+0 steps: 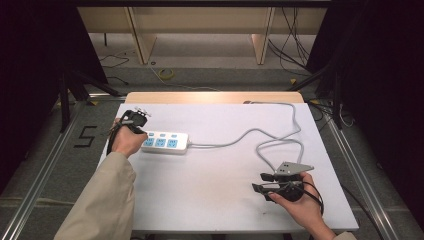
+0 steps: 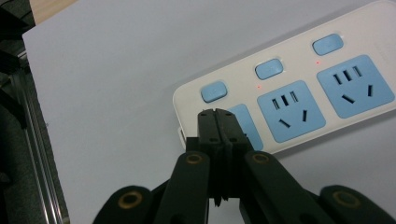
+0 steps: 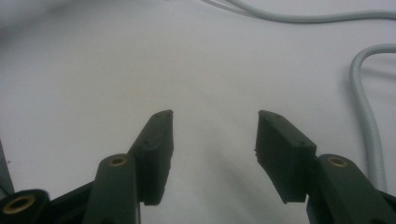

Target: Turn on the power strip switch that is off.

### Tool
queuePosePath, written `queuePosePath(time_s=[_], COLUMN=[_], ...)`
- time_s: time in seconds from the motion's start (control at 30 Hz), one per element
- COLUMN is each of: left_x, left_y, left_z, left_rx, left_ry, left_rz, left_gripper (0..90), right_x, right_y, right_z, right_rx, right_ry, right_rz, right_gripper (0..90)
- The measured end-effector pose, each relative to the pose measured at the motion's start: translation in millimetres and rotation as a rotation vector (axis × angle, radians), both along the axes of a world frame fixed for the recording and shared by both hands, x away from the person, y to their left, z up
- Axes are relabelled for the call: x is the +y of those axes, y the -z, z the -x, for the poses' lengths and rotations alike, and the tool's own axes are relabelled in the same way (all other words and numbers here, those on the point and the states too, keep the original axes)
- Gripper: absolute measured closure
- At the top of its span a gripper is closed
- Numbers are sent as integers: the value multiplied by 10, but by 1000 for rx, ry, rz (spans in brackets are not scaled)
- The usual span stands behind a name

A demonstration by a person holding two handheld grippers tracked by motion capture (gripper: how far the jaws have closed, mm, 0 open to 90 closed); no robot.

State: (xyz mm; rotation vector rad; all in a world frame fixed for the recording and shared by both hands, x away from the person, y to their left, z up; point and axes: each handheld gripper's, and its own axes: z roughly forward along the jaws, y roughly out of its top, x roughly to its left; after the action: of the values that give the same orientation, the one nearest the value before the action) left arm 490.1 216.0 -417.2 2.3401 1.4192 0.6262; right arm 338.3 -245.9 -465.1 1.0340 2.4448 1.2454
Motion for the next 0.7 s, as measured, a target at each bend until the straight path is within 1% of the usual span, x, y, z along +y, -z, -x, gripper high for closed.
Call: queuePosePath(time_s=[0.13,0.3,0.43,0.53,0.7], left_x=[3,21,31,33,32], left_y=[-10,17,36,47,65], left_z=[-32,-65,-93,-105,-130], left_rx=[-12,-4,-13,-14,-21], left_ry=[-1,-2,-9,0,-5], left_rz=[2,-6,6,0,13], left_gripper=[898,898,898,898,898], right_x=[0,-2,0,-1,1], right_y=[0,2,1,2,3], right_z=[2,0,1,1,1], right_rx=[0,0,0,-1,-1], right_ry=[3,0,-1,0,-1], right_rz=[-3,-1,1,0,0], right_gripper=[474,474,474,474,474])
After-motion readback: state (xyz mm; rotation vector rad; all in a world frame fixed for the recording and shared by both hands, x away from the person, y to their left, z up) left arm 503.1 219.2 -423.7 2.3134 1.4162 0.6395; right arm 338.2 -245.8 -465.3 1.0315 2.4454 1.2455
